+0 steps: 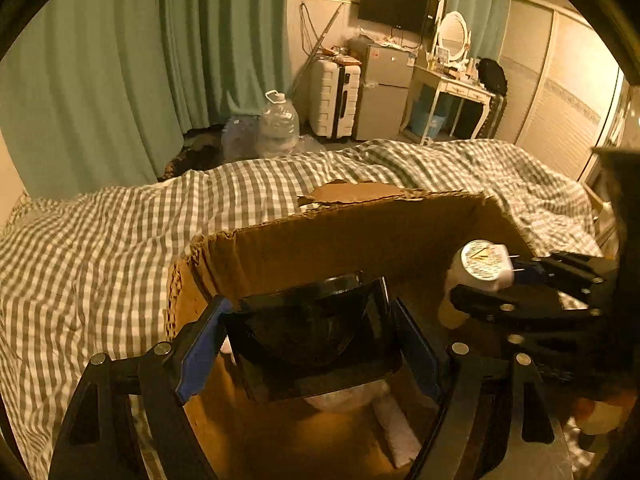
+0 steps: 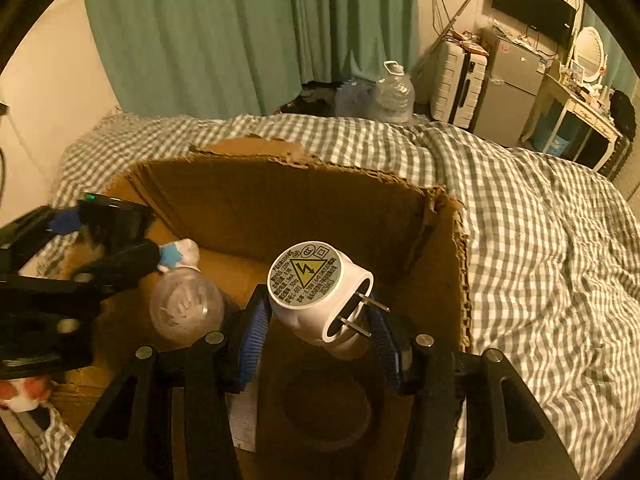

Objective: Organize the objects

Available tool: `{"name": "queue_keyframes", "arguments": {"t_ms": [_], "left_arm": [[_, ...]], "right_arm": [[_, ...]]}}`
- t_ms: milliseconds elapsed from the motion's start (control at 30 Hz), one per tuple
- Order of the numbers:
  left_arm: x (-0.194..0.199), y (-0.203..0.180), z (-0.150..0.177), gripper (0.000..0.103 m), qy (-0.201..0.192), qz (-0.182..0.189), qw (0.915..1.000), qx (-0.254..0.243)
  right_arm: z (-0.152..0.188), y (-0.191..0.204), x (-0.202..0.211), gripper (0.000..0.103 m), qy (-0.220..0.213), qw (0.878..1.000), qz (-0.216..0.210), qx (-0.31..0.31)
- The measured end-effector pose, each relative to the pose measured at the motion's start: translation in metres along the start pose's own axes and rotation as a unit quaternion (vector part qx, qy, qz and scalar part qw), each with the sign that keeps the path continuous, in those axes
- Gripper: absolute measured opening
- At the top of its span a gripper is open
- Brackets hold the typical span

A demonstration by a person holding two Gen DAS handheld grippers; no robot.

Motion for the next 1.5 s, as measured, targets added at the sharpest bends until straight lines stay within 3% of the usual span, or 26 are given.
{"name": "queue_keyframes", "arguments": {"t_ms": [67, 133, 233, 467, 767, 933, 1033, 1233, 1500], "left_arm": [[-0.005, 0.001, 0.001, 0.085, 0.014, 0.006, 0.9999, 0.004], [-0.004, 0.002, 0.001, 0.089, 0.013, 0.009, 0.9998, 0.011], [0.002, 0.003, 0.002, 0.096, 0.006, -0.001, 0.9999, 0.016], [0.037, 0.005, -0.003, 0.096, -0.015, -0.020, 0.9995, 0.019], [0.135, -0.005, -0.006, 0.098, -0.089, -0.032, 0.9954, 0.014], [0.197, -0.012, 0.001, 0.102, -0.145, -0.036, 0.9887, 0.013], [0.229, -0.016, 0.004, 0.103, -0.181, -0.050, 0.9820, 0.016], [0.280, -0.024, 0.016, 0.103, -0.219, -0.056, 0.9741, 0.009], [0.320, -0.036, 0.041, 0.103, -0.250, -0.061, 0.9662, 0.020]], "right_arm": [[0.000, 0.002, 0.003, 0.052, -0.005, 1.000, -0.010, -0.002], [0.002, 0.006, 0.006, 0.064, -0.011, 1.000, -0.006, 0.000], [0.004, 0.012, 0.020, 0.064, -0.018, 1.000, 0.005, -0.001], [0.007, 0.019, 0.072, 0.070, -0.046, 0.998, 0.033, 0.000], [0.009, 0.035, 0.158, 0.078, -0.105, 0.992, 0.064, 0.000], [0.022, 0.051, 0.210, 0.087, -0.149, 0.986, 0.078, -0.004], [0.030, 0.058, 0.235, 0.087, -0.168, 0.982, 0.085, -0.005], [0.049, 0.065, 0.290, 0.092, -0.222, 0.970, 0.100, -0.011], [0.083, 0.068, 0.342, 0.102, -0.274, 0.951, 0.142, -0.024]]}}
Point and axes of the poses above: each gripper's, at about its wrist camera, not at the fingertips, and x roughly against the way its jaws point, y to its left, z to its underside, the point moved 1 cm from there along -x, roughly the way its jaws point, and after that the axes turned 4 degrees about x, right-handed, at the moved point
